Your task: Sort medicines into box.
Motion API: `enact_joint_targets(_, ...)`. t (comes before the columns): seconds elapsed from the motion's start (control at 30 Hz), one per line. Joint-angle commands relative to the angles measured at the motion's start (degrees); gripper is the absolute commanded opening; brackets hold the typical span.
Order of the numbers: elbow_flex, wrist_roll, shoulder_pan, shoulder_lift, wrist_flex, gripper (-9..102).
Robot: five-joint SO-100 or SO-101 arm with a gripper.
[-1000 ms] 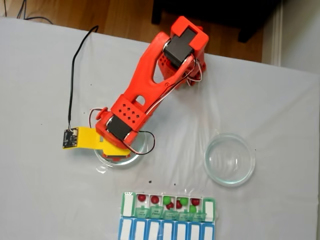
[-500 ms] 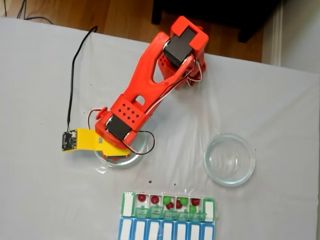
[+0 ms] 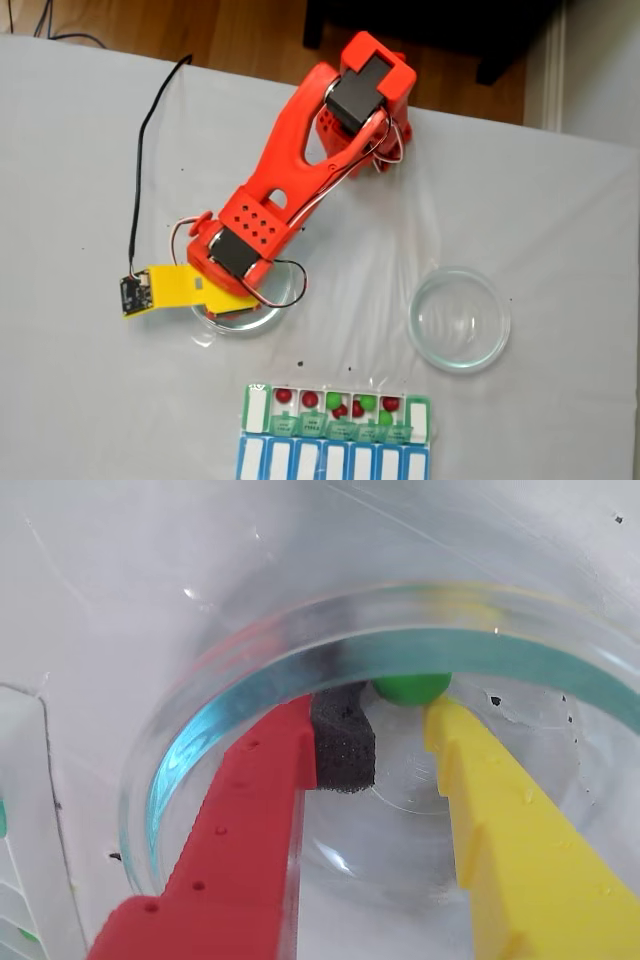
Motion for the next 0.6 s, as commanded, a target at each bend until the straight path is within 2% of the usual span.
enact_joint_targets(0.0,-2.46,-0.44,0.44,4.22,-0.35,11)
enact_joint_targets(0.17,-0.97,-0.44,0.97,5.62,-0.18,17)
enact_joint_targets(0.57,-0.18,-0.97,1.85,6.94,-0.44,18)
